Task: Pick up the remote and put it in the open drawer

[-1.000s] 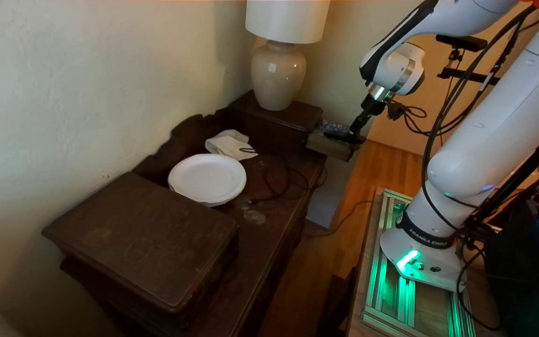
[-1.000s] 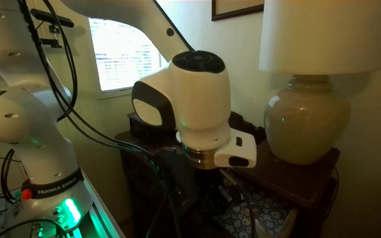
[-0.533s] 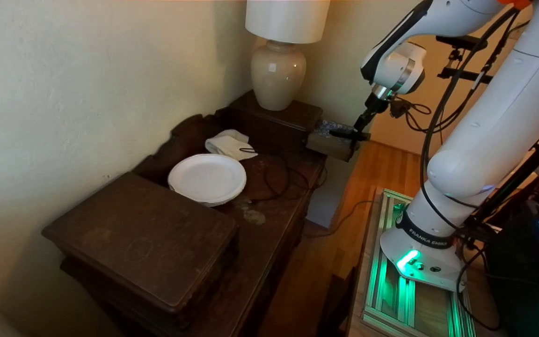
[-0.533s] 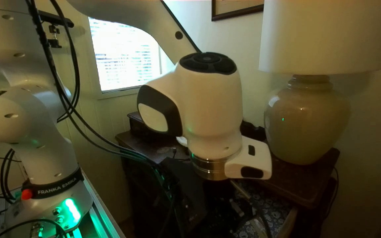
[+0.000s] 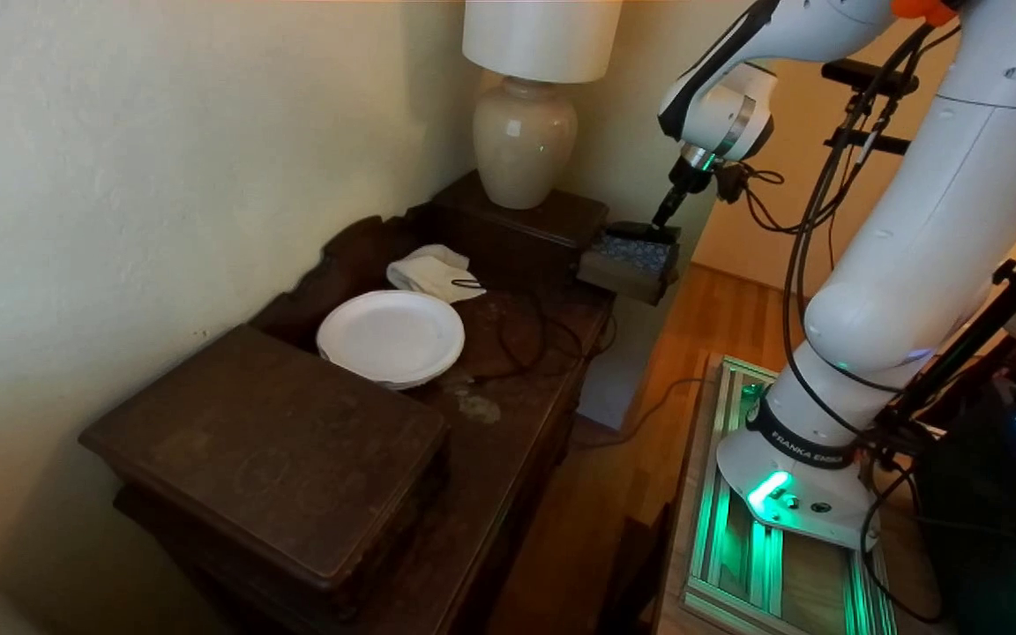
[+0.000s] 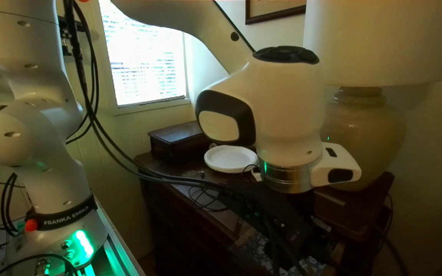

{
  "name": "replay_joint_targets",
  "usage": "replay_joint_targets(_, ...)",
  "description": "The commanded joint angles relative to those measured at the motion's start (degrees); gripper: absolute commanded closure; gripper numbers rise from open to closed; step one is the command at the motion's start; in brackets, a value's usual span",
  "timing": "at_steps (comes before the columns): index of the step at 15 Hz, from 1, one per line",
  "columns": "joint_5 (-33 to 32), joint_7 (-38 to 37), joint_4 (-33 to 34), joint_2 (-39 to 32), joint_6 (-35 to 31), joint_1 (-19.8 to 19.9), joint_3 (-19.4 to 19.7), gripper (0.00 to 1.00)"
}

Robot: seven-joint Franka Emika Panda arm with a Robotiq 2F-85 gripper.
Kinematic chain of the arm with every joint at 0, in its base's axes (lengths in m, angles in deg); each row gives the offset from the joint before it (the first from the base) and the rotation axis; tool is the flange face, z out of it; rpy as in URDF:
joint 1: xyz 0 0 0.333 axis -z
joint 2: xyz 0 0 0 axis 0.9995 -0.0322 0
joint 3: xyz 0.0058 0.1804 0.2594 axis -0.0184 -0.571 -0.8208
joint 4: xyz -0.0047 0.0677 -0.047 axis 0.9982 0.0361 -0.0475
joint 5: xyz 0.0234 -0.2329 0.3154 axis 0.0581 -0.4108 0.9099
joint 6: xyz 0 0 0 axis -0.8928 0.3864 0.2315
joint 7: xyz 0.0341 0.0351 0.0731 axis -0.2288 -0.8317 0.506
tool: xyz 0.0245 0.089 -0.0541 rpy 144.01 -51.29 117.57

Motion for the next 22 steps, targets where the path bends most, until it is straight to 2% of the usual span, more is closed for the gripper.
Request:
replay_joint_targets(1, 4.0, 4.7, 3.6, -3.7, 1.6, 1.8, -4.0, 0.65)
replay_joint_targets(6, 1.2, 2.8, 4.6, -6.4, 4.1, 3.1, -6.2, 0.65)
replay_joint_targets(16, 10.0, 6.3, 5.0, -9.8, -3.7, 6.8, -13.3, 0.65)
replay_joint_targets(20, 10.7, 6.5, 5.7, -11.0, -4.7, 7.5, -15.3, 0.65)
replay_joint_targets(22, 10.5, 6.7, 6.2, -11.0, -4.9, 7.7, -15.9, 0.14)
